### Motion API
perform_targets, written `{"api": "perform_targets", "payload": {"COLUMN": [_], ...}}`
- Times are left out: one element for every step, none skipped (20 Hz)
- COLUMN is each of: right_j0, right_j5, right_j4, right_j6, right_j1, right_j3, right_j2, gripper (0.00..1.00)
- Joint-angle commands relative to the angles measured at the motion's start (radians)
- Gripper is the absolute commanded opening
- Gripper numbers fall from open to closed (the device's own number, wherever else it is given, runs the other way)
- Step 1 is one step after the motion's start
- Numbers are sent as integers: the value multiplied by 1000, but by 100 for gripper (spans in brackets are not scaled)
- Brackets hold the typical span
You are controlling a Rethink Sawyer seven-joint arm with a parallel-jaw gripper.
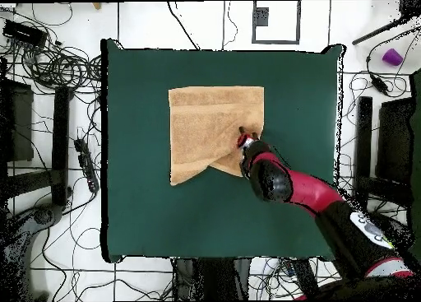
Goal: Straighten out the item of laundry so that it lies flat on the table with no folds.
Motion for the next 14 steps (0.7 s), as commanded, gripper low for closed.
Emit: {"api": "perform_targets", "payload": {"right_j0": [43, 61, 84, 99, 105, 96, 83, 75, 88, 114, 140, 164, 181, 196], "right_j5": [400, 433, 463, 480, 484, 475, 456, 446, 464, 494, 517, 520, 519, 518], "right_j4": [247, 269, 284, 295, 300, 290, 286, 293, 305, 316, 322, 330, 341, 352], "right_j6": [126, 135, 146, 156, 162, 144, 135, 144, 164, 189, 210, 235, 253, 267], "right_j1": [55, 46, 37, 30, 27, 21, 22, 10, -1, -18, -32, -44, -50, -54], "right_j3": [-269, -280, -295, -305, -311, -304, -293, -273, -276, -281, -293, -295, -302, -305], "right_j2": [-18, -42, -71, -88, -95, -86, -72, -63, -79, -106, -136, -159, -176, -191], "gripper": [100, 100, 100, 100, 100, 100, 100, 100, 100, 100, 100, 100, 100, 100]}}
